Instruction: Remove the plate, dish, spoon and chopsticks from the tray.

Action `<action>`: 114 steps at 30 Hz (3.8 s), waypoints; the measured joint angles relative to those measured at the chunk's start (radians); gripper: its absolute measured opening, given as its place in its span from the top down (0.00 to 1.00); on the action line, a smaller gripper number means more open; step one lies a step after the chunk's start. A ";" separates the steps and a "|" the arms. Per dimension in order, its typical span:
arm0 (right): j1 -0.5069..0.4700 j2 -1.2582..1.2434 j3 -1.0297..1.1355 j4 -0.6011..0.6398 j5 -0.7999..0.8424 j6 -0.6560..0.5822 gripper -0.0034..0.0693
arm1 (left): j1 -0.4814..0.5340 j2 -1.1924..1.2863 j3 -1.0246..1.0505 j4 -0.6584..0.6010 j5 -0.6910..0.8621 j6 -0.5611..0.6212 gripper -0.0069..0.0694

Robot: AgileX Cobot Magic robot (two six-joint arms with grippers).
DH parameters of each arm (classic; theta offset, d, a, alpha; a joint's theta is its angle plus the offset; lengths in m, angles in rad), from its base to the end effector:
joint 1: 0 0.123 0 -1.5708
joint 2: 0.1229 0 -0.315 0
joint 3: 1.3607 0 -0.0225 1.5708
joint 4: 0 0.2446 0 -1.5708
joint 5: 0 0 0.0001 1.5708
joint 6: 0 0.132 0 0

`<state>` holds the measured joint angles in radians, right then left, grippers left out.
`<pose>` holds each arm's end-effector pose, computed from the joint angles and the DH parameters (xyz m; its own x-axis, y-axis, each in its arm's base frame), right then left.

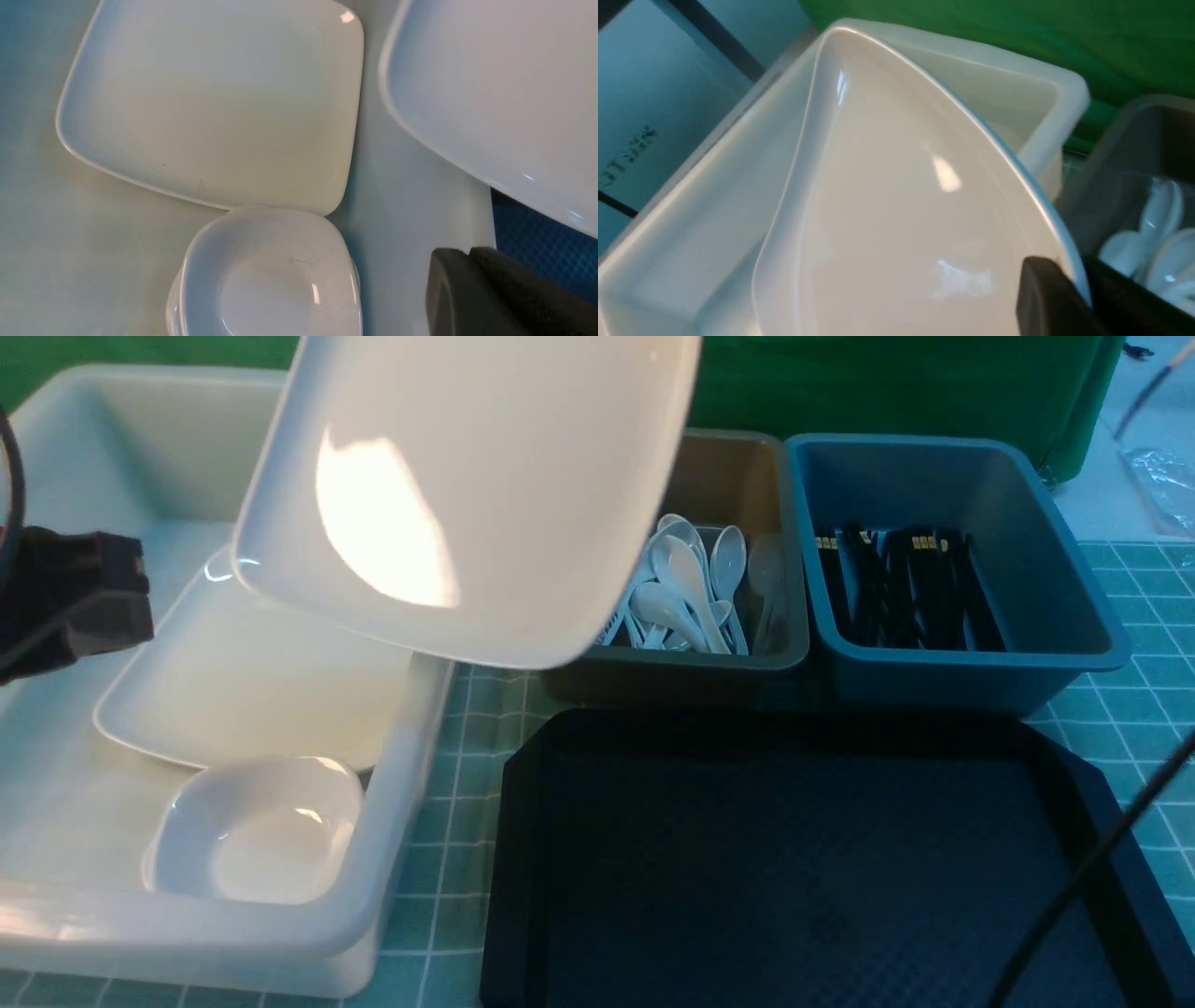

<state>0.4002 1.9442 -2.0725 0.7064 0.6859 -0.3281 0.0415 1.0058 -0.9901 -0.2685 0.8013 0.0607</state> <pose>0.4370 0.2438 0.4339 -0.4782 0.0478 -0.8769 -0.6109 0.6992 0.3713 0.2065 -0.0166 0.3629 -0.6603 -0.1533 -0.7352 0.0190 0.9752 -0.2204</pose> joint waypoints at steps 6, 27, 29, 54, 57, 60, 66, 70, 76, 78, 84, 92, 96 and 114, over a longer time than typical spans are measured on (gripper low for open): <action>0.083 0.240 -0.235 0.008 -0.048 0.062 0.87 | 0.000 -0.029 0.000 0.000 0.012 -0.001 0.90; 0.207 0.469 -0.315 -0.002 -0.300 0.042 0.87 | 0.000 -0.034 0.000 -0.001 0.049 0.000 0.90; 0.211 0.479 -0.315 -0.002 -0.315 0.021 0.87 | 0.000 -0.034 0.000 -0.001 0.049 0.000 0.90; 0.267 0.488 -0.317 -0.130 -0.324 -0.082 0.74 | 0.000 -0.034 0.000 -0.001 0.049 0.000 0.90; 0.267 0.488 -0.318 -0.131 -0.313 -0.081 0.65 | 0.000 -0.034 0.000 -0.001 0.049 0.008 0.90; 0.266 0.488 -0.318 -0.131 -0.293 -0.077 0.62 | 0.000 -0.034 0.000 -0.001 0.049 0.013 0.90; 0.265 0.488 -0.319 -0.131 -0.266 -0.070 0.62 | 0.000 -0.034 0.000 -0.001 0.050 0.014 0.90; 0.263 0.488 -0.324 -0.133 -0.225 -0.062 0.61 | 0.000 -0.034 0.000 -0.001 0.063 0.014 0.90; 0.263 0.487 -0.325 -0.155 -0.111 -0.019 0.61 | 0.000 -0.034 0.000 -0.001 0.085 0.014 0.90; 0.263 0.487 -0.325 -0.157 -0.073 -0.003 0.61 | 0.000 -0.034 0.000 -0.001 0.087 0.014 0.90; 0.259 0.473 -0.326 -0.167 -0.017 0.010 0.61 | 0.000 -0.034 0.000 -0.001 0.087 0.019 0.90; 0.230 0.438 -0.327 -0.219 0.073 0.061 0.61 | 0.000 -0.034 0.000 -0.001 0.087 0.037 0.90; 0.223 0.439 -0.327 -0.236 0.116 0.072 0.61 | 0.000 -0.034 0.000 -0.001 0.086 0.037 0.90; 0.222 0.170 -0.327 -0.610 0.334 0.190 0.64 | 0.000 0.050 -0.006 0.120 0.091 -0.061 0.90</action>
<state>0.6226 2.1139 -2.3991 0.0959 1.0202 -0.1378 0.0415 1.0555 -0.9957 -0.1488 0.8925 0.0000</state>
